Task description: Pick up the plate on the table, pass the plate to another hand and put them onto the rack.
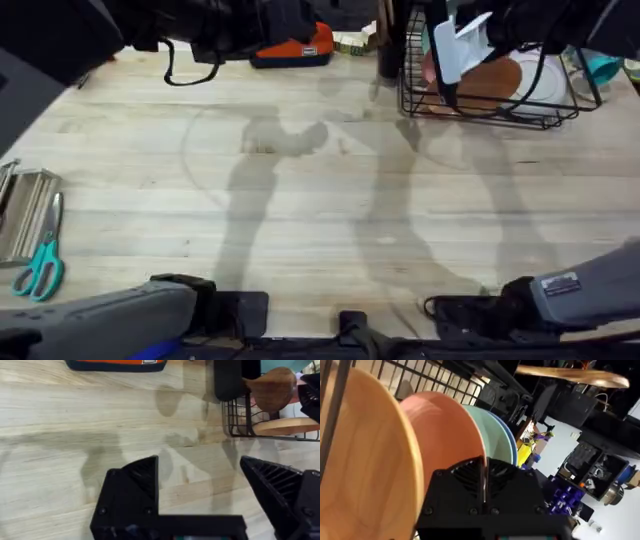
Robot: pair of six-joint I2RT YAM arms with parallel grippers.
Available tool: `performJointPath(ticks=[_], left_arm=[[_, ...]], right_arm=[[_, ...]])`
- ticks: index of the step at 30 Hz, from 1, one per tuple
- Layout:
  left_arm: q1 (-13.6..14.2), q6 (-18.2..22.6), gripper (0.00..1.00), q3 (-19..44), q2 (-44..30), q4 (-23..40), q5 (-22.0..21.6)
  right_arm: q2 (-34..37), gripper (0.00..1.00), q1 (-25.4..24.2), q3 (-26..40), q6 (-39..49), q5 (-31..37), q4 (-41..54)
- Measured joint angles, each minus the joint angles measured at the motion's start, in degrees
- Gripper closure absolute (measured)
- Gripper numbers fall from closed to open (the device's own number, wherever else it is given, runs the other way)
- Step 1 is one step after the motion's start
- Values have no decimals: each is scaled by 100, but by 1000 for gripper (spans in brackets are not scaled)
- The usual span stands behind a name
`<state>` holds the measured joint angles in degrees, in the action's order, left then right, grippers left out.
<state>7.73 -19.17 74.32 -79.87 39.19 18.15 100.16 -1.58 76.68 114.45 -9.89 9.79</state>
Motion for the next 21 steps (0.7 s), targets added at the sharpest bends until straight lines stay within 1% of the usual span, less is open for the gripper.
performJointPath(ticks=[3, 6, 10, 15, 21], left_arm=[[0, -16, 6, 0, -1, 1, 0], [0, -16, 6, 0, 1, 3, 0], [0, -18, 6, 0, 0, 1, 0], [0, -16, 6, 0, 1, 2, 0], [0, -16, 6, 0, 1, 1, 0]], right_arm=[[9, 972, 0, 3, -1, 0, -20], [9, 921, 0, 3, -3, -3, -65], [9, 879, 0, 5, -4, -7, -90], [14, 848, 0, 5, -2, -4, -180], [111, 833, 0, 5, -2, -2, -506]])
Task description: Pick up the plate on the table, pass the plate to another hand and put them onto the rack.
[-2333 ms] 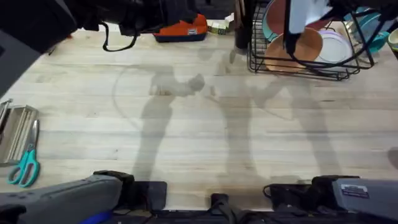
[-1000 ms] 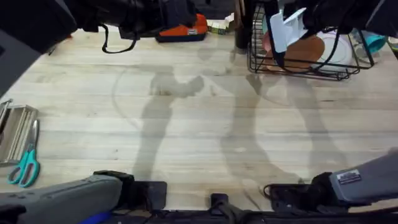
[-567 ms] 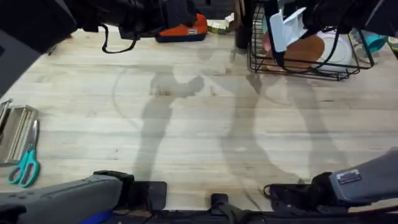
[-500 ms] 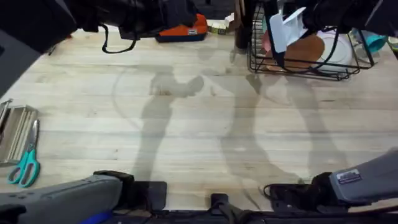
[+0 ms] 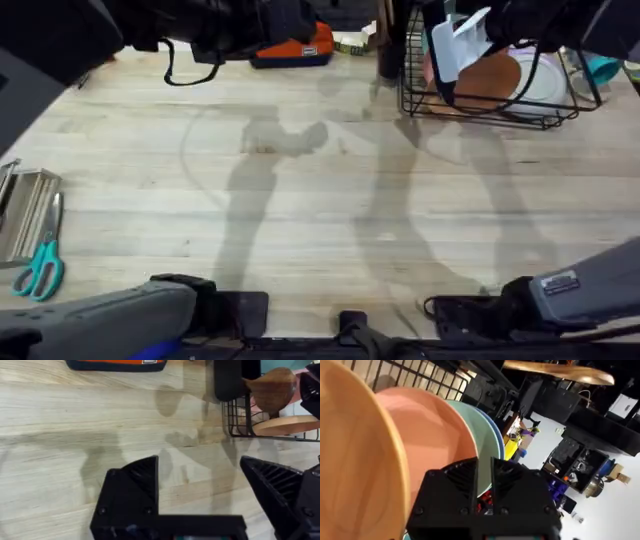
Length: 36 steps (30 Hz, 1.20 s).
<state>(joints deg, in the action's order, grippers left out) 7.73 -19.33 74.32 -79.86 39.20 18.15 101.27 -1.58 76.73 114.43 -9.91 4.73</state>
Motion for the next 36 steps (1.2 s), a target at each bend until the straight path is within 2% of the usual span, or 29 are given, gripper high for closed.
performJointPath(ticks=[13, 23, 32, 36], left_arm=[[0, -2, 6, 0, -2, 0, 0], [0, -2, 6, 0, -2, 0, 0], [0, -2, 6, 0, -1, 0, 0], [0, -2, 6, 0, -2, 0, 0]], right_arm=[[-28, 822, -42, 4, -112, 0, 11], [-444, 794, -224, 10, -558, -1, 47], [-516, 765, -234, 26, -845, 0, 266], [-561, 664, -234, 31, -945, 0, 499]])
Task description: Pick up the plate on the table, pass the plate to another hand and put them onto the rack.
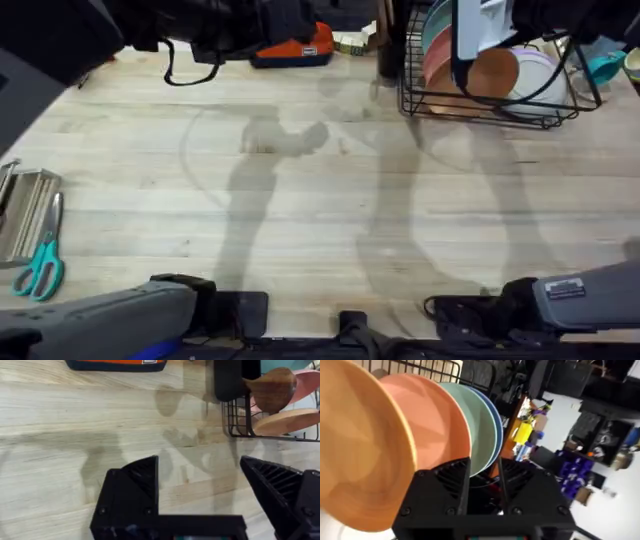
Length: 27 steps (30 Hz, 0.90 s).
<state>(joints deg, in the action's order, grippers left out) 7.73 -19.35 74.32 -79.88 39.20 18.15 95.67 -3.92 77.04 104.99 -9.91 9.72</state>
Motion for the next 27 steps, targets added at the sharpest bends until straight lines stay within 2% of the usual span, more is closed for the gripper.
performJointPath(ticks=[2, 3, 6, 7, 15, 27], left_arm=[[0, 0, 6, 0, 2, 0, 0], [0, 0, 6, 0, 1, 2, 0], [0, 0, 6, 0, 1, 2, 0], [0, 0, 6, 0, 2, 0, 0], [0, 0, 6, 0, 0, 0, 0], [0, 0, 7, 0, 0, 0, 0]], right_arm=[[-77, 595, 0, 17, -156, 0, 160], [-133, 493, -2, 27, -267, -2, 212], [-336, 66, 0, 115, -603, -22, 360], [-400, 24, 0, 124, -727, -21, 426], [-460, 6, -2, 122, -2101, -8, 577], [-801, 6, -2, 122, -3635, 316, 583]])
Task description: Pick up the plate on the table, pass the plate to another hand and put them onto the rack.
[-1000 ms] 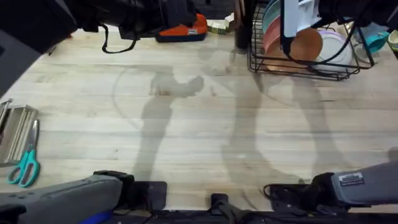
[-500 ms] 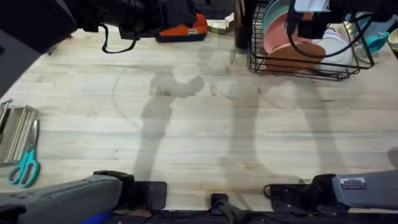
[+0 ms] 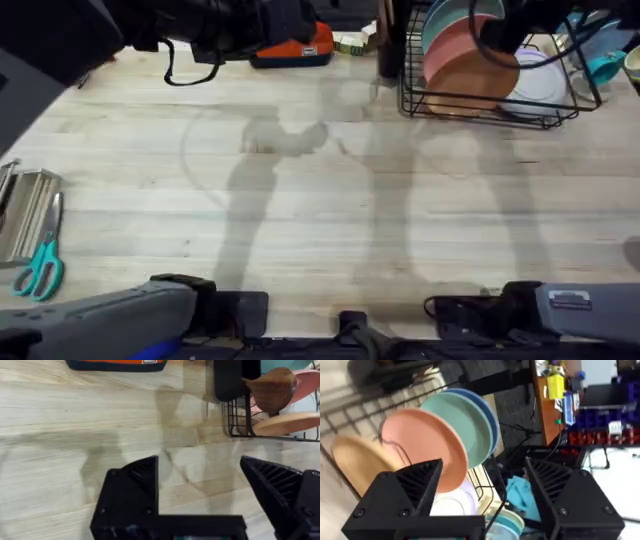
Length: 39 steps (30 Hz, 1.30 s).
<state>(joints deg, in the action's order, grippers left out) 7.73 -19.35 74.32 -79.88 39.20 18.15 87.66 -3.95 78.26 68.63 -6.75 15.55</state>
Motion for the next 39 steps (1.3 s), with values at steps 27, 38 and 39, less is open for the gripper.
performJointPath(ticks=[27, 38, 39], left_arm=[[22, 97, 6, 0, 129, 35, -56], [474, 810, 6, 0, 1517, 721, -1474], [494, 837, 6, 0, 1612, 769, -1554]], right_arm=[[-2251, 6, 0, 0, -5814, 117, 3329], [-2255, 6, 0, 0, -7032, 104, 3716], [-2255, 6, 0, 0, -7083, 99, 3727]])
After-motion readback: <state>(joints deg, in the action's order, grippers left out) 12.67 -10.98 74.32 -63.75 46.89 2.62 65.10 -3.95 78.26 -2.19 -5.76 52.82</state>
